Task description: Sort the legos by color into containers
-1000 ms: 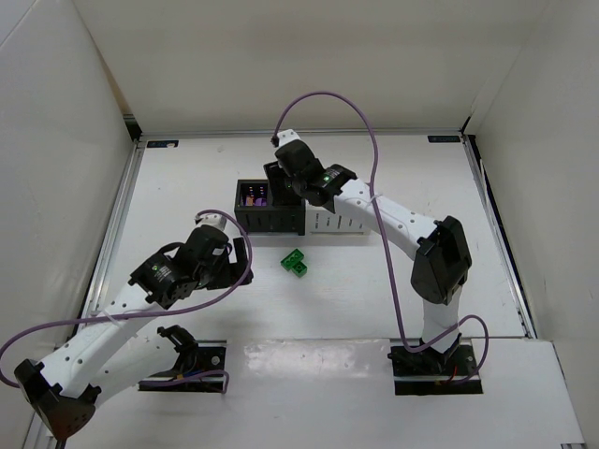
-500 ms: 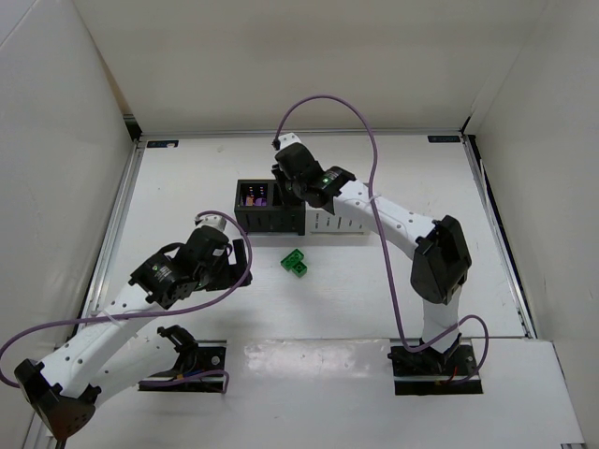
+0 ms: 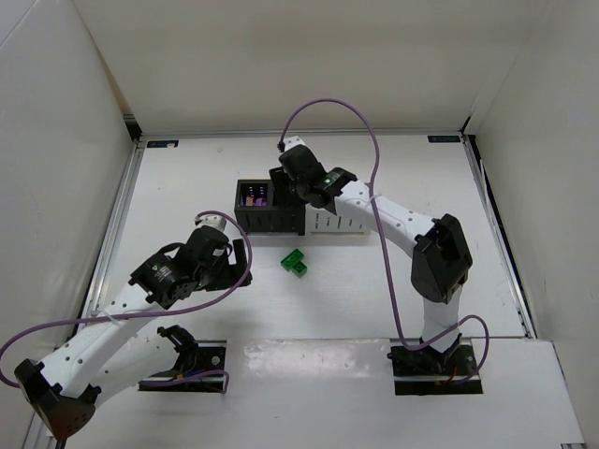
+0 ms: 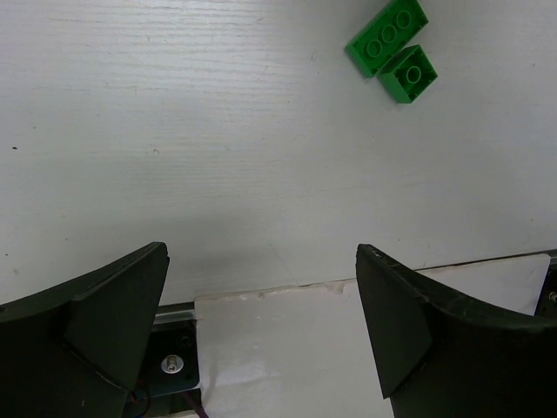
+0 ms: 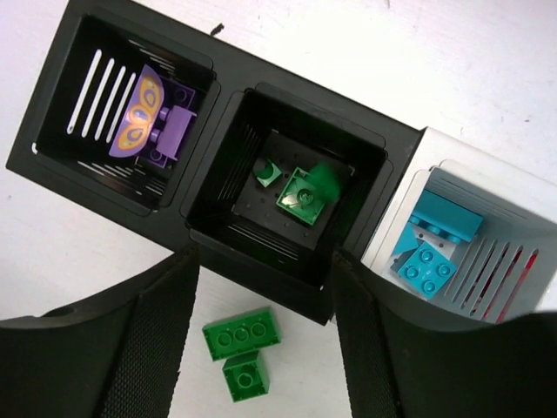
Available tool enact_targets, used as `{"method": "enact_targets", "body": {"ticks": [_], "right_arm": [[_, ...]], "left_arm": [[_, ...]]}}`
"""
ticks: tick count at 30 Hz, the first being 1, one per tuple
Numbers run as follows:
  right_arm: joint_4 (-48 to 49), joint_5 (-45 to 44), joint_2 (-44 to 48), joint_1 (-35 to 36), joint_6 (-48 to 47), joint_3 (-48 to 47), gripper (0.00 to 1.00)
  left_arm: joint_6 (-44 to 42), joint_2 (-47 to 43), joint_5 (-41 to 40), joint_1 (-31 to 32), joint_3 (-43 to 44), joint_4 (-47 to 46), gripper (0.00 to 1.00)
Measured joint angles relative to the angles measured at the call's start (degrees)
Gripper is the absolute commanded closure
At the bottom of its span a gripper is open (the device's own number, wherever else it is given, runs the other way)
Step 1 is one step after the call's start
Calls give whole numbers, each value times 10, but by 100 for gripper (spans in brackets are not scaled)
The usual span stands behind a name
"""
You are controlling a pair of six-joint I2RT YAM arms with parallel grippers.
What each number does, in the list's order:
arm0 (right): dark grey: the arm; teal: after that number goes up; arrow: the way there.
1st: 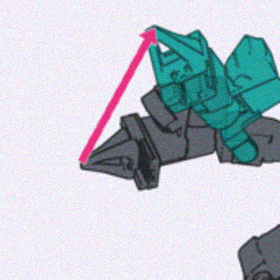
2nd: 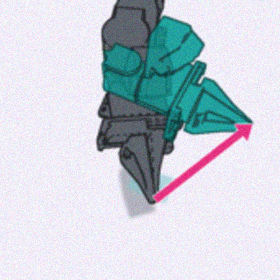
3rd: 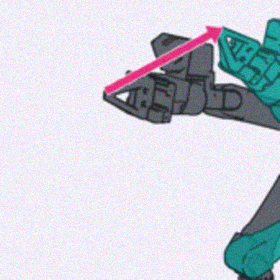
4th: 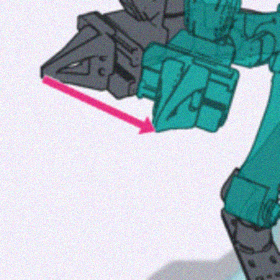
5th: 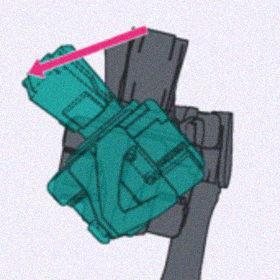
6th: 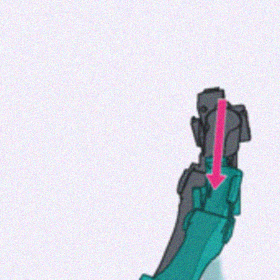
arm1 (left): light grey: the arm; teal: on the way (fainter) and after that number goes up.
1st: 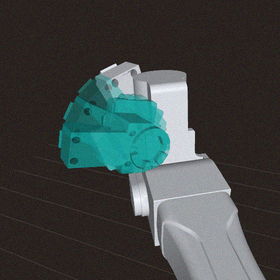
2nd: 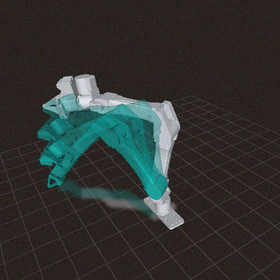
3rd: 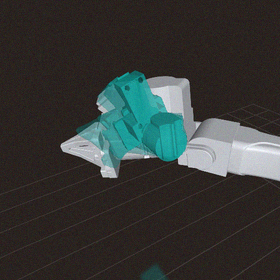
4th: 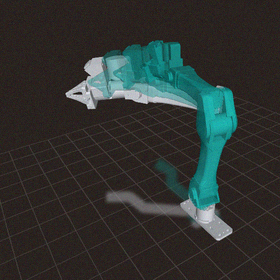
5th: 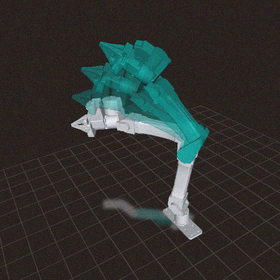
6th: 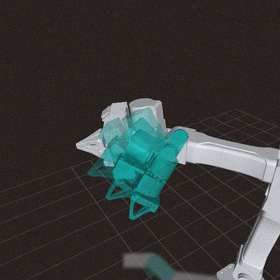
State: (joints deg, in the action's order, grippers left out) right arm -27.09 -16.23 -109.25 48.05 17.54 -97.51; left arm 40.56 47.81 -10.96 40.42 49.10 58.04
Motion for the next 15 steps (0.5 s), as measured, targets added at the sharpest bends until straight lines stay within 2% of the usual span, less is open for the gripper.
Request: {"method": "enact_targets", "body": {"ticks": [2, 15], "right_arm": [[1, 14, 0, -5, 0, 3, 27], [3, 40, 13, 1, -3, 15, 30]], "left_arm": [[0, 0, 0, 0, 0, 0, 0], [-5, 12, 2, 0, -6, -15, 0]]}}
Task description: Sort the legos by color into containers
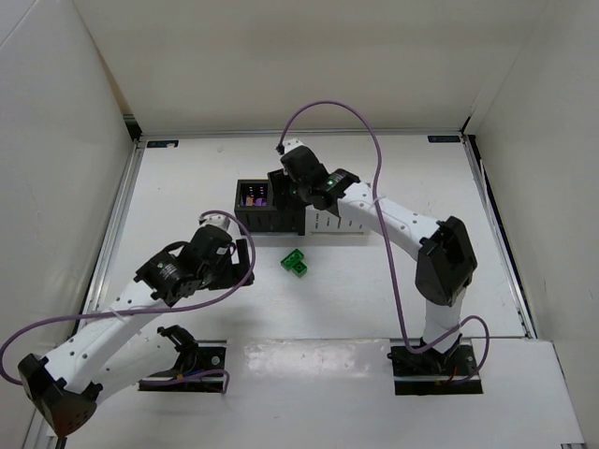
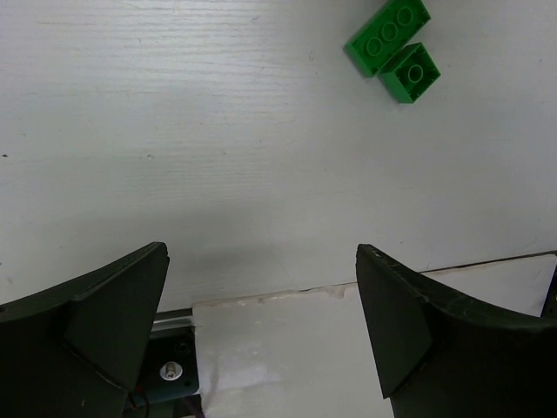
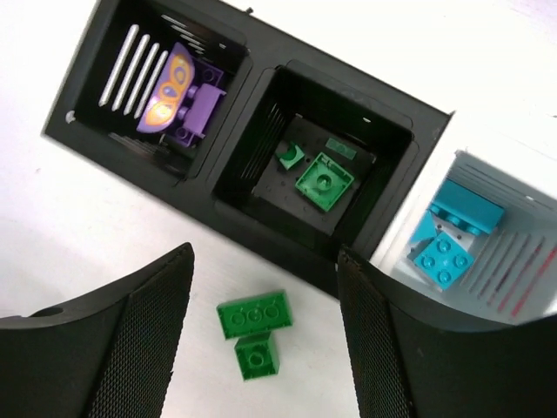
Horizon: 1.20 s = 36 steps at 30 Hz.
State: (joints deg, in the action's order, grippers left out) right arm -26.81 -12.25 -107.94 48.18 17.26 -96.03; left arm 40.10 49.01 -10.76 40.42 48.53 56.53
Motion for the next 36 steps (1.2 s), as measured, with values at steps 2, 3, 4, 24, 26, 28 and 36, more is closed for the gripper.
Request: {"method": "enact_targets", "body": {"ticks": [2, 3, 4, 24, 26, 28, 36], "right_arm": [[0, 0, 22, 2, -1, 12, 30], [1, 0, 39, 2, -2, 23, 30], [-2, 0, 57, 3, -1, 32, 30], [-83, -76, 468, -79, 82, 373, 29], [-96, -78, 488, -93, 85, 380, 29], [-101, -78, 505, -106, 89, 384, 29], [-106, -66, 539, -149, 92, 411, 29]], "left_arm": [[-8, 15, 9, 0, -5, -14, 0], [-14, 24, 14, 1, -9, -27, 0], [-24, 39, 23, 2, -13, -44, 0], [-74, 442, 57, 118, 110, -222, 3], [-67, 469, 57, 118, 123, -226, 8], [-62, 493, 57, 118, 132, -228, 9], [-39, 543, 43, 119, 166, -226, 16]]}}
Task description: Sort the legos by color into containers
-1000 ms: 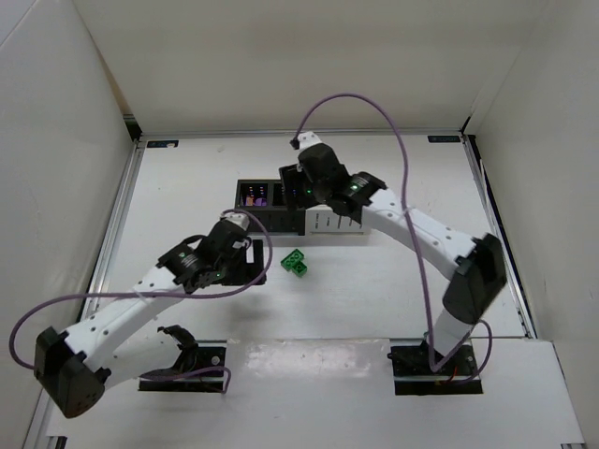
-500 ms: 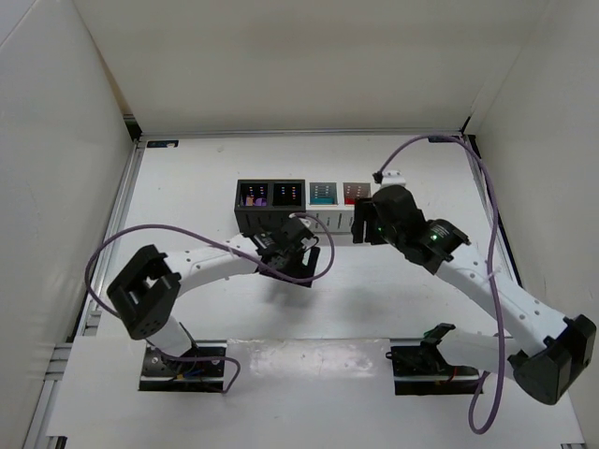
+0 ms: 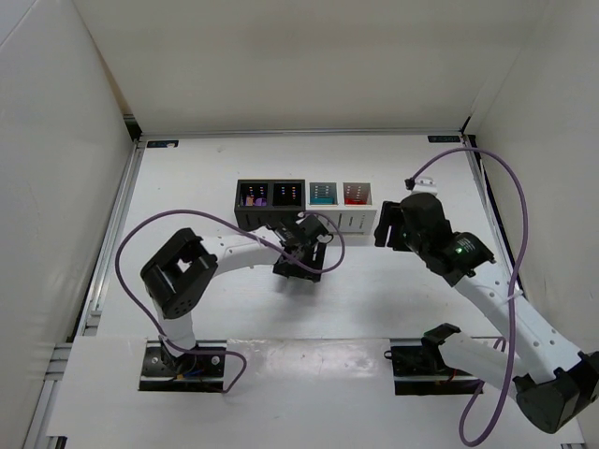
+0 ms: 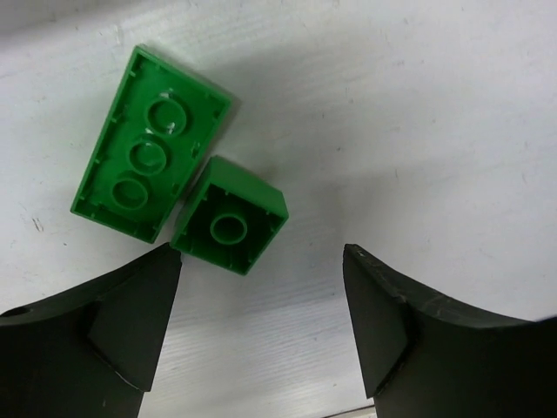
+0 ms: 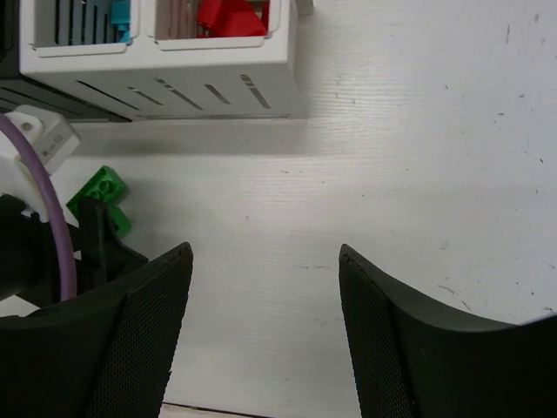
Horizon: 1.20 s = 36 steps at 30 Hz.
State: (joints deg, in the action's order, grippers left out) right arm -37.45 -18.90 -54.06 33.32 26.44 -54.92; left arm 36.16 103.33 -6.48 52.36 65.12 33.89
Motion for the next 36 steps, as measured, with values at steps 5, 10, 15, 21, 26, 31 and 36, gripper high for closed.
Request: {"method": "enact_targets", "body": {"ticks": [5, 10, 15, 21, 26, 31, 36], "right_arm": [[-2, 16, 5, -24, 0, 16, 29], [-1, 26, 9, -33, 0, 20, 29], [0, 38, 10, -34, 2, 29, 29], [0, 41, 10, -33, 6, 35, 29], [0, 41, 19, -33, 13, 38, 29], [-2, 40, 34, -33, 18, 38, 30], [-3, 40, 50, -33, 20, 38, 32]], "left_arm": [[16, 15, -23, 0, 17, 6, 18], [35, 24, -60, 3, 26, 10, 20], [40, 34, -86, 4, 36, 22, 30], [49, 34, -104, 13, 36, 30, 36], [48, 29, -128, 32, 36, 45, 45], [43, 7, -150, 42, 36, 57, 53], [39, -2, -162, 42, 41, 64, 57]]}}
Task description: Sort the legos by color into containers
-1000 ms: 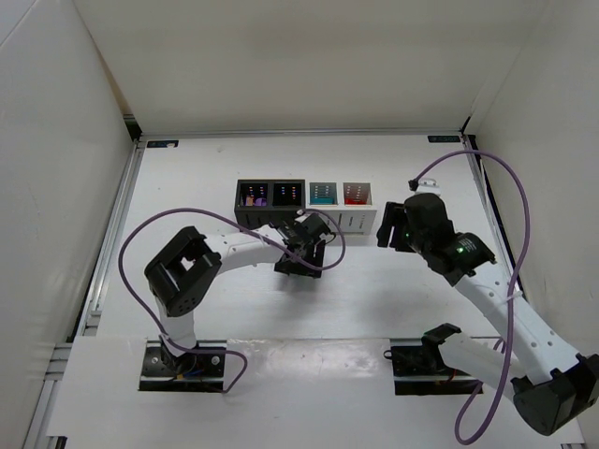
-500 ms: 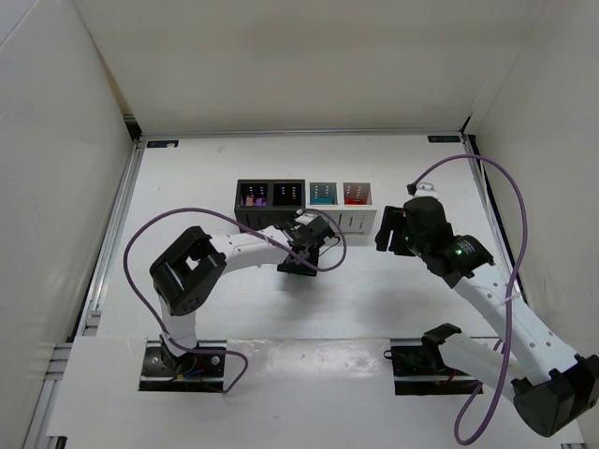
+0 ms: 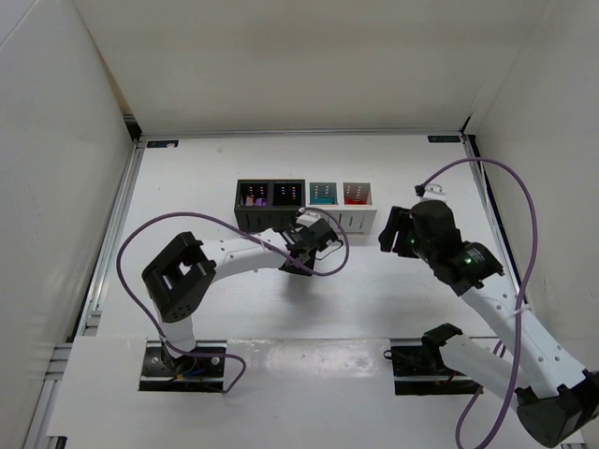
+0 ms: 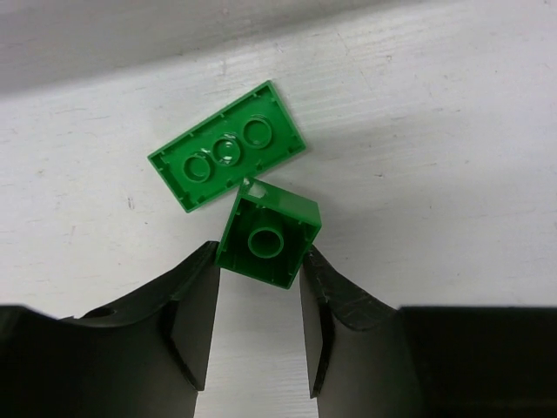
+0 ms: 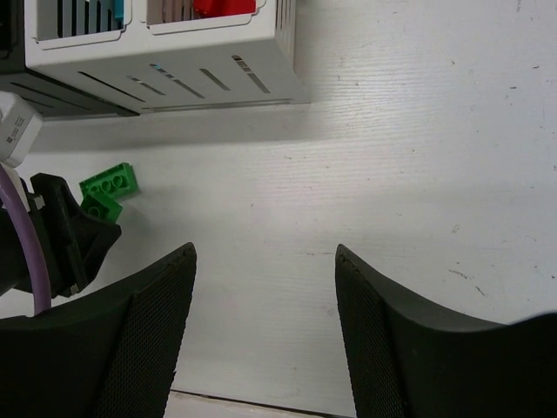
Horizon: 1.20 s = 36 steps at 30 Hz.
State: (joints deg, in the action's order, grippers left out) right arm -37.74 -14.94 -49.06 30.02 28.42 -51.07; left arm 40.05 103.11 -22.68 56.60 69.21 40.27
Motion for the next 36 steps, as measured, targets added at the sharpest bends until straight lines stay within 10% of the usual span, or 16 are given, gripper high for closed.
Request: {"method": "enact_targets", "body": {"ticks": [17, 28, 36], "right_arm": [[-14, -1, 18, -2, -1, 0, 32], [-18, 1, 18, -26, -4, 0, 32], [-24, 13, 21, -49, -8, 0, 32]], "left_arm": [[-81, -166, -46, -19, 82, 30, 57], [-147, -75, 3, -142, 176, 15, 56], [-169, -2, 33, -158, 238, 37, 31]]}}
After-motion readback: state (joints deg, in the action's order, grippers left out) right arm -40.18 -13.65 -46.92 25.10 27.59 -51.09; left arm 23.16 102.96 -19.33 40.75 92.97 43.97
